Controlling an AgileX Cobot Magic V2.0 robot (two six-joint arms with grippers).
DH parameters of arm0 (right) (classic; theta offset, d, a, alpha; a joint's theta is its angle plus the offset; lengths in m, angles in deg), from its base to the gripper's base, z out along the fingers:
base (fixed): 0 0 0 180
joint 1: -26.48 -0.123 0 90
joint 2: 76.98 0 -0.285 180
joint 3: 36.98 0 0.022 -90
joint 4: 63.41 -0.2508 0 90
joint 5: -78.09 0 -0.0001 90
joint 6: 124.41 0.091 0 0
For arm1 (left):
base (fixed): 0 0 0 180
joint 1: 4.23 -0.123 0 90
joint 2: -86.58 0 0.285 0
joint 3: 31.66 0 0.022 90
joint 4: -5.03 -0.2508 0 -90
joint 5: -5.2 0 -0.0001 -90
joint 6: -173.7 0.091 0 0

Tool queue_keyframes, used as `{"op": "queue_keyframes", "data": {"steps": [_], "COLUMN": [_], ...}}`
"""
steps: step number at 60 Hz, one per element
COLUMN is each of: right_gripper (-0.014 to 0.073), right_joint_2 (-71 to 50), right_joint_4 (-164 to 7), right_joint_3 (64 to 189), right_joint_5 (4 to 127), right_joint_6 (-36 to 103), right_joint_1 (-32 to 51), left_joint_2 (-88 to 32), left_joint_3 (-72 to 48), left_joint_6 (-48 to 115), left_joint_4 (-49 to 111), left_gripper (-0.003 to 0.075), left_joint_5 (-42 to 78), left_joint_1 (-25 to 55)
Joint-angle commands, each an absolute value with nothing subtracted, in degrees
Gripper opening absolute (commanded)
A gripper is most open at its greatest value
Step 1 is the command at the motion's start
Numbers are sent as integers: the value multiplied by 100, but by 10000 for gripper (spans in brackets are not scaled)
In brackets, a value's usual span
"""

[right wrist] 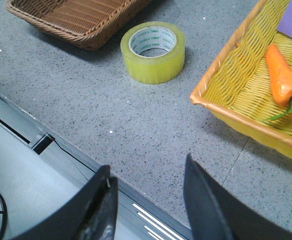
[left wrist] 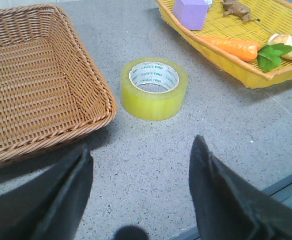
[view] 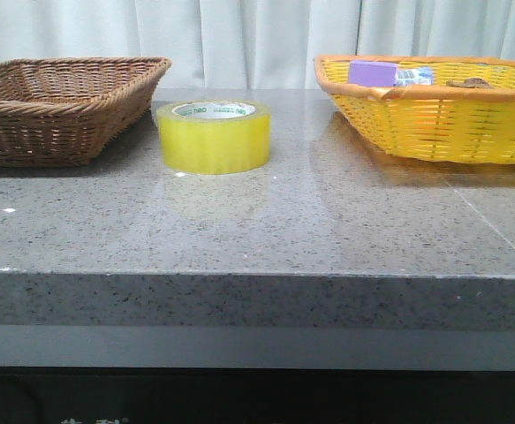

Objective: Transfer tape with both arms
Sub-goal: 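Withdraw the right gripper upward away from the tape roll, then lower the left gripper into the tape roll's hole and grip it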

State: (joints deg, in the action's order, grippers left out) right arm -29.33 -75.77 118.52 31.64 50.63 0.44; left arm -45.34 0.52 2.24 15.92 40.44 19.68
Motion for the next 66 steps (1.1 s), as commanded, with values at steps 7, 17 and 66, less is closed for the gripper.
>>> {"op": "queue_keyframes", "data": {"steps": [7,17,66], "right_gripper": [348,348,348], "right_joint_2": [-3113,-3094,-3094], "right_joint_4": [-7670,-7676,-7676], "right_joint_3": [11925,11925,11925], "right_joint_5": [3595,3521,3521], "right_joint_6": [5054,5054,5054], "right_joint_1": [62,62,62], "left_joint_2": [-4022,-3340,1018], "left_joint_3": [-393,-1201,-5140], "left_joint_6": [660,896,1727], "left_joint_4": [1693,1693,1683], "left_gripper": [420,420,420], "left_joint_5": [3722,4283,5887], "left_joint_1": [2008,2008,2023]}}
